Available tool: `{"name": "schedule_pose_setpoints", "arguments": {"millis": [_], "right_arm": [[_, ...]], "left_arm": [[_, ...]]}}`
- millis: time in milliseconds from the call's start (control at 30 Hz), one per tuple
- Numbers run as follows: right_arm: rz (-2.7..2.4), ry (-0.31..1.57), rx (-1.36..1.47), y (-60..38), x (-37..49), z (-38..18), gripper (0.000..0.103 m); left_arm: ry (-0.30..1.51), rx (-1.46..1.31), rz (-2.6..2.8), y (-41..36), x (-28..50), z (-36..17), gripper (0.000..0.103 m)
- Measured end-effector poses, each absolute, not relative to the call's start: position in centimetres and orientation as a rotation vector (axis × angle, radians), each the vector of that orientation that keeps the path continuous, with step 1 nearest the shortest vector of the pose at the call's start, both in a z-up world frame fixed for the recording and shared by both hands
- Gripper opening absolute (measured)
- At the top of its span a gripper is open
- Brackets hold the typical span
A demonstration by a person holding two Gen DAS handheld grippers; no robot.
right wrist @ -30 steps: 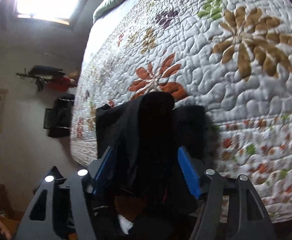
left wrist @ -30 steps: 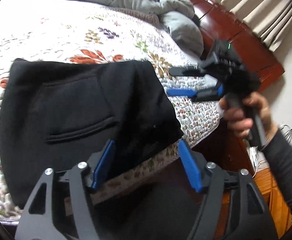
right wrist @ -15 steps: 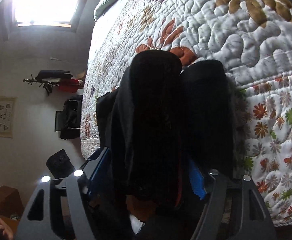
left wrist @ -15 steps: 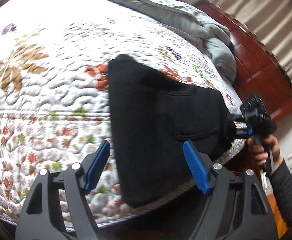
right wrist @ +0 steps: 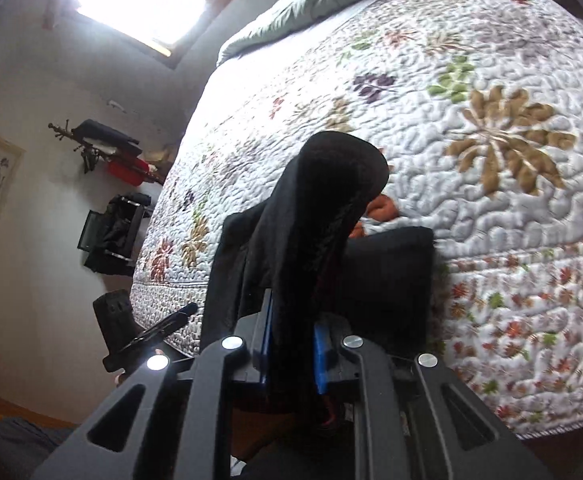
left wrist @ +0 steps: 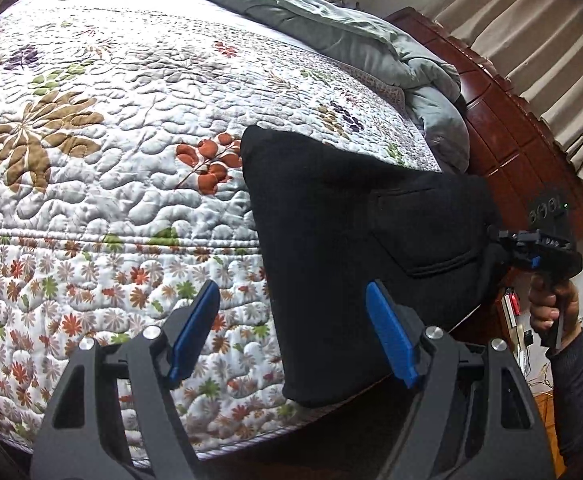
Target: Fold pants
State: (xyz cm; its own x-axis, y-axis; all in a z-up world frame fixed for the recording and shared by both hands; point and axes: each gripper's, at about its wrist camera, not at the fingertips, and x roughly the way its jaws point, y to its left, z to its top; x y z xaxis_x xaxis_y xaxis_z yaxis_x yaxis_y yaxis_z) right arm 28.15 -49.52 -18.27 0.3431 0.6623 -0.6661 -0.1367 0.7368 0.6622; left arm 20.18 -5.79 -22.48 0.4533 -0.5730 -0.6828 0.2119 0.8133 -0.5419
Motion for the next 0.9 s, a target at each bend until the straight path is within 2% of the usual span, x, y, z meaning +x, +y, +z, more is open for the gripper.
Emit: {"name": "schedule_pose_setpoints", "arguments": {"millis": [233,333,367,433,467,500,700,767,900], "right_arm": [[0.503,1.134,0.688,-52.5,27.2,-25.3,0.016],[0.498,1.113,0.757,-53.4,26.7,-27.4,0.019],[0.501,1.109,0.778,-53.6,26.5,-27.6,0.022],[0.516,1.100,0.820,-54.5,26.1,-27.4,0.035],[0.497,1.092,0.816,-55.2,25.9,-27.0,0.047],[0.470,1.059,0.803,-56.1,25.7,-25.9,0.048],[0.563,0.925,0.721,-55.2,27.5,-18.7,0.046],[0.604,0.957,0.700,-52.6,29.2,-18.5,0.046],[0.600,1.055,0.677,-50.1,32.2,-21.5,0.045]], "left_arm": [[0.967,-0.394,-0.529,-7.0,20.7,-21.3,0.075],[0.953,-0.379,-0.544,-7.5,21.3,-20.8,0.075],[0.951,-0.381,-0.554,-7.6,21.6,-20.7,0.075],[0.953,-0.397,-0.574,-7.9,22.2,-20.6,0.077],[0.954,-0.405,-0.587,-8.0,22.5,-20.6,0.080],[0.956,-0.414,-0.605,-8.2,22.9,-20.5,0.082],[0.982,-0.513,-0.742,-9.2,26.6,-20.0,0.088],[0.998,-0.505,-0.768,-10.1,27.9,-20.1,0.088],[1.046,-0.502,-0.796,-11.9,30.5,-21.4,0.088]]}}
